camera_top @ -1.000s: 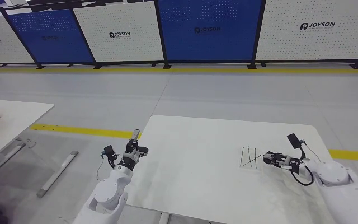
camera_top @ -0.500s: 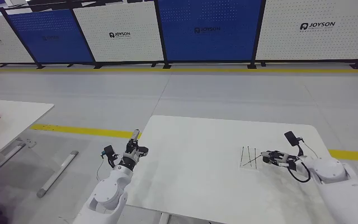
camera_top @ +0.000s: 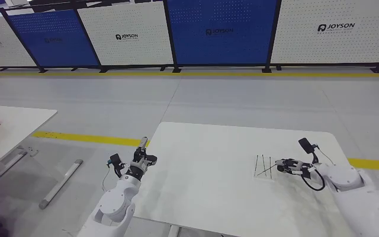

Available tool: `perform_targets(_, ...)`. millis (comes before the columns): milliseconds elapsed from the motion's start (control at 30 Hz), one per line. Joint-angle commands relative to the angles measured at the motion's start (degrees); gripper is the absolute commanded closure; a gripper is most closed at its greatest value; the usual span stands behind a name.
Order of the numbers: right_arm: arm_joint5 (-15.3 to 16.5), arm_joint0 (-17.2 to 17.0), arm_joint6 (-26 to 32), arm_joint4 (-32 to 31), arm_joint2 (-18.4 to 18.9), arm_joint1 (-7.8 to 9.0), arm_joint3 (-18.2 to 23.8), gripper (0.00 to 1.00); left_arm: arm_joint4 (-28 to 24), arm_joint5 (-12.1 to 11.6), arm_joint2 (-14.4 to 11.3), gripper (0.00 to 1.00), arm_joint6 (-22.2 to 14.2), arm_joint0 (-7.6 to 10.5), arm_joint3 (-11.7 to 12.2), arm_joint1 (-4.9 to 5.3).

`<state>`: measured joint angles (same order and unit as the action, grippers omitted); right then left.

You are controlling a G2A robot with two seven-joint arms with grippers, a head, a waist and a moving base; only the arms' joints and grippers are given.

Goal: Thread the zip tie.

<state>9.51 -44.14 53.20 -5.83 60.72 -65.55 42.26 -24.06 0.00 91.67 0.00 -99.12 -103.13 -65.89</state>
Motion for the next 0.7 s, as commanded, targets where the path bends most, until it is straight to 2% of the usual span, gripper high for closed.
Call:
perform_targets(0, 0.03, 0.11, 0.01, -0.15, -0.08, -0.03, -0.07, 0.84, 0.0, 0.0, 0.0, 0.0, 0.0, 0.0, 0.0, 0.0)
perform_targets(467, -0.77, 0.47, -0.68, -1.25, -1.18, -0.54, 0.16, 0.85, 0.0, 0.0, 0.0, 0.0, 0.0, 0.0, 0.0, 0.0)
perform_targets(667, -1.13, 0.57, -1.14, -1.65, -1.38, -0.68, 0.06, 0.94, 0.0, 0.0, 0.0, 0.0, 0.0, 0.0, 0.0, 0.0)
